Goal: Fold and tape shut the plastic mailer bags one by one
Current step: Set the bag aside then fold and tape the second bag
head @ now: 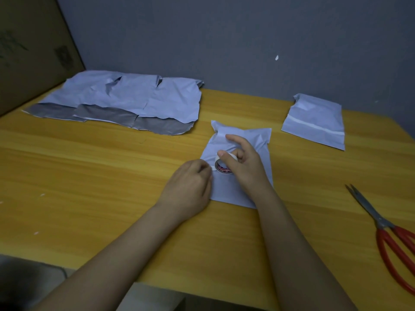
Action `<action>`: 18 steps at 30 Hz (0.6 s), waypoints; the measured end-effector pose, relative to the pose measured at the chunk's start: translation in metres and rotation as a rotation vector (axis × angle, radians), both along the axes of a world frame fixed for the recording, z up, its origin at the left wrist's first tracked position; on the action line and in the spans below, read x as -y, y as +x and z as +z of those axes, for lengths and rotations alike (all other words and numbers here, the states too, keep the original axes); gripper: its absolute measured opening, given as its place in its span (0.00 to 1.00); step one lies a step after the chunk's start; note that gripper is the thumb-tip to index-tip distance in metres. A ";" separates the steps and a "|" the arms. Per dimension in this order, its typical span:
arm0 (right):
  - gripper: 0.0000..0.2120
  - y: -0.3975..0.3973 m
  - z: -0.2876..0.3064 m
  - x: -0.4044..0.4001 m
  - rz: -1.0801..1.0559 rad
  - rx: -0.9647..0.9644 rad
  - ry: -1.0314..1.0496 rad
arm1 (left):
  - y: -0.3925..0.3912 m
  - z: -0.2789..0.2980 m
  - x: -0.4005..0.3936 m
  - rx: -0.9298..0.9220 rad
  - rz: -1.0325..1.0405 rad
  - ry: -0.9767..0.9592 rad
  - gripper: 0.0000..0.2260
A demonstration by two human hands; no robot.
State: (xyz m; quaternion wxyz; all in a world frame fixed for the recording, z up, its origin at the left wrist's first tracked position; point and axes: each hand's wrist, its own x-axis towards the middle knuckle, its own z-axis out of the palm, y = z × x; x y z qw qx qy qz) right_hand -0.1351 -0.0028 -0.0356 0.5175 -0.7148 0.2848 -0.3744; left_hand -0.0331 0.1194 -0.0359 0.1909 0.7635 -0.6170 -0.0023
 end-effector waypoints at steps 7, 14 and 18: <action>0.11 -0.002 -0.002 -0.002 -0.010 -0.064 -0.015 | -0.005 0.002 0.002 0.066 0.046 0.007 0.22; 0.15 -0.005 0.002 -0.002 -0.003 -0.063 -0.003 | -0.005 -0.005 -0.005 0.051 0.038 -0.029 0.19; 0.13 -0.004 0.001 -0.003 -0.016 -0.068 -0.005 | -0.005 -0.008 -0.004 0.081 0.041 -0.002 0.20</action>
